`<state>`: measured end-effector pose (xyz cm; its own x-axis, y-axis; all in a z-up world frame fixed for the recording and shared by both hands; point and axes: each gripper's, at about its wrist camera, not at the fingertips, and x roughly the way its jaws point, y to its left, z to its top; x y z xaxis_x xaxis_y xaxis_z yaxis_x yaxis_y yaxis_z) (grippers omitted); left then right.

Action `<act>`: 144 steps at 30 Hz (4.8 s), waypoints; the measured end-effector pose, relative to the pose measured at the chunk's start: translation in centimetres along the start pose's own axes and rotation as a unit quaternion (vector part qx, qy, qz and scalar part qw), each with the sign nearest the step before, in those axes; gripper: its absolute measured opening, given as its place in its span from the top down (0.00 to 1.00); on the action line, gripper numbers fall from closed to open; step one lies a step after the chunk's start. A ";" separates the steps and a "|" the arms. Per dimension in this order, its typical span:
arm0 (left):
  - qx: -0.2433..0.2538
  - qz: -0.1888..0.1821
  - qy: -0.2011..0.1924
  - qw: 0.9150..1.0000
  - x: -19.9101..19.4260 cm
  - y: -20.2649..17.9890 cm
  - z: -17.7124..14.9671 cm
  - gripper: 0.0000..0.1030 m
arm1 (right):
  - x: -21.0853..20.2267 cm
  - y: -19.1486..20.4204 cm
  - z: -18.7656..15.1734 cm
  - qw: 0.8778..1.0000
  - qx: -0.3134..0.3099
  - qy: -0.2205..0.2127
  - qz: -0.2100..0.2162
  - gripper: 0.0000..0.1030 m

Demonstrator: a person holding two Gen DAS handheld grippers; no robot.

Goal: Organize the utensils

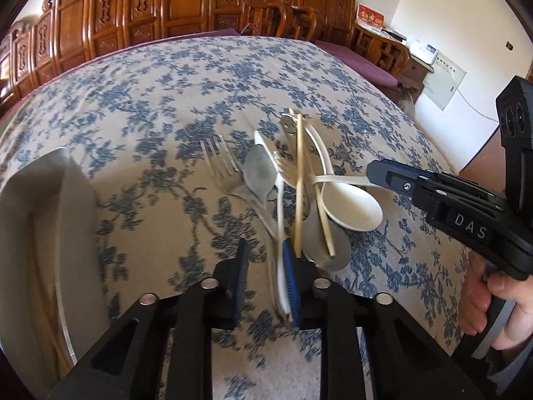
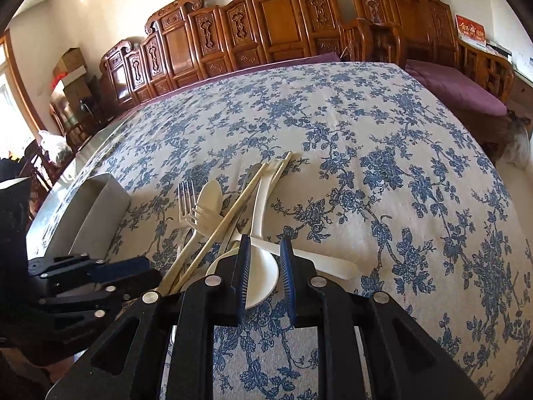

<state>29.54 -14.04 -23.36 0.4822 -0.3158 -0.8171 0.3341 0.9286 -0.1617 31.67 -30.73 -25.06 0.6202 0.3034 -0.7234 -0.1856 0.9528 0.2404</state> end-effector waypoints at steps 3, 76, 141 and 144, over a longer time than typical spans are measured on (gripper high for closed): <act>0.004 -0.002 0.003 1.000 0.7 -0.4 0.2 0.88 | 0.1 0.2 0.1 1.000 -0.001 0.000 0.006 0.80; 0.010 0.031 -0.170 0.985 -14.8 5.2 -1.8 0.98 | 1.6 7.8 -0.4 0.999 -0.049 0.019 0.006 0.94; -0.107 0.144 -0.116 0.977 -15.8 17.8 -2.6 0.49 | 0.0 19.8 -0.1 0.985 -0.068 0.023 0.155 0.94; -0.113 0.147 -0.120 0.975 -16.4 18.5 -2.7 0.49 | 0.9 21.4 0.1 0.984 -0.059 0.025 0.167 0.94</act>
<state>25.60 8.88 -14.48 0.7156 -0.0407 -0.6973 -0.0216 0.9965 -0.0804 28.35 -10.11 -20.46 0.4715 0.5967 -0.6494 -0.4612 0.7945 0.3952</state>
